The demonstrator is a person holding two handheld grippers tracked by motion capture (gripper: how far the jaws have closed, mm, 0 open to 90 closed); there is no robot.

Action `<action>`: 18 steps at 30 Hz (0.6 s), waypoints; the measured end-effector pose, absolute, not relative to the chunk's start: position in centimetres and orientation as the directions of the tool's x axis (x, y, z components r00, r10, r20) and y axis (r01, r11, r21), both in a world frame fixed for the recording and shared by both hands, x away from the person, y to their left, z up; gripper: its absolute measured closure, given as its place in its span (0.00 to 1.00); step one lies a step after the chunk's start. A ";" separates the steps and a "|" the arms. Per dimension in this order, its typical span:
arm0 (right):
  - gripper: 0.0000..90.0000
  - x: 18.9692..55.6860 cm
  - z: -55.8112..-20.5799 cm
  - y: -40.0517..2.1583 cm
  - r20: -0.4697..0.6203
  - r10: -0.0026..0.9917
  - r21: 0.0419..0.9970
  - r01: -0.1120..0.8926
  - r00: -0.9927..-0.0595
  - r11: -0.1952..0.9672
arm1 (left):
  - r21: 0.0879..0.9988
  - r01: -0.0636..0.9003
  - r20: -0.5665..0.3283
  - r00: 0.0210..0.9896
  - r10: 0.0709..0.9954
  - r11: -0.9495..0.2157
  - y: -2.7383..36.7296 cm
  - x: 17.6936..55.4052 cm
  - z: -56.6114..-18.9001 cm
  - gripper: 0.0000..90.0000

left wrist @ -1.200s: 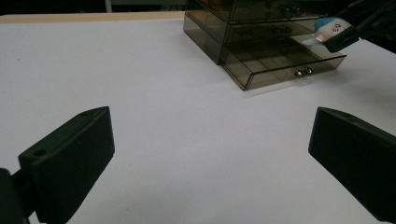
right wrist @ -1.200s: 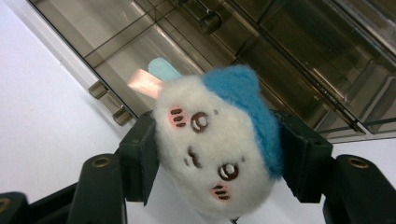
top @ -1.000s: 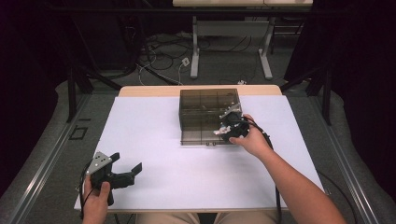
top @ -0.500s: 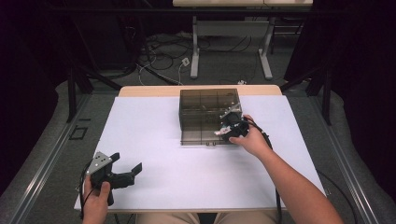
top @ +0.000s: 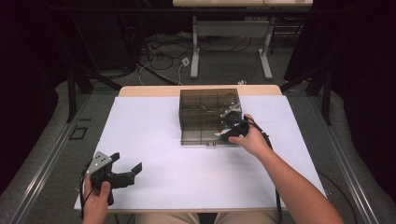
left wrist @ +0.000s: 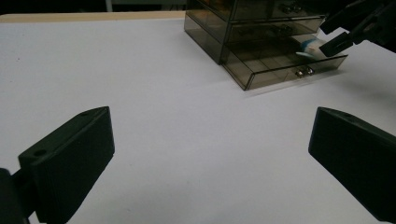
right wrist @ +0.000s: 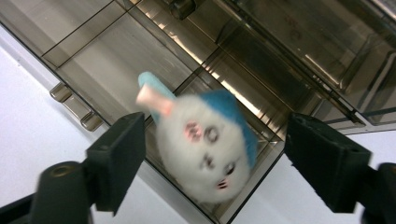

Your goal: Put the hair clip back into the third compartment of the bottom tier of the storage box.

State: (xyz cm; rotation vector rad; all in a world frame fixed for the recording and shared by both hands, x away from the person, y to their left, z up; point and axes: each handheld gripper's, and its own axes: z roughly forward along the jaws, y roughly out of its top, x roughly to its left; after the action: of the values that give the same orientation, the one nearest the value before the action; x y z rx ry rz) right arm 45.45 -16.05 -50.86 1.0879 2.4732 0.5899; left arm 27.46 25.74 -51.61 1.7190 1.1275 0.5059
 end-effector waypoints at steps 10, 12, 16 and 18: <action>0.12 44.8 -50.4 -15.9 -0.177 0.748 0.537 0.574 -0.640 0.618 | 0.884 0.458 -0.159 0.490 0.857 -0.098 25.5 27.9 -51.7 0.01; 0.06 44.5 -50.3 -16.0 -0.166 0.754 0.546 0.577 -0.636 0.607 | 0.884 0.457 -0.159 0.490 0.857 -0.097 25.6 27.9 -51.7 0.01; 0.00 44.2 -50.0 -16.1 -0.137 0.771 0.575 0.583 -0.622 0.573 | 0.885 0.456 -0.160 0.490 0.857 -0.095 25.6 27.8 -51.7 0.01; 0.00 44.0 -49.8 -16.3 -0.117 0.777 0.597 0.582 -0.618 0.553 | 0.884 0.458 -0.164 0.490 0.856 -0.092 25.5 27.8 -51.7 0.01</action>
State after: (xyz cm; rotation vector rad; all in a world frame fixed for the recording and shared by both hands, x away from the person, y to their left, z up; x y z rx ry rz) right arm 44.00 -16.27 -49.83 1.1106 2.4233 0.7337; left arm 27.79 25.54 -51.70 1.7262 1.1236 0.4937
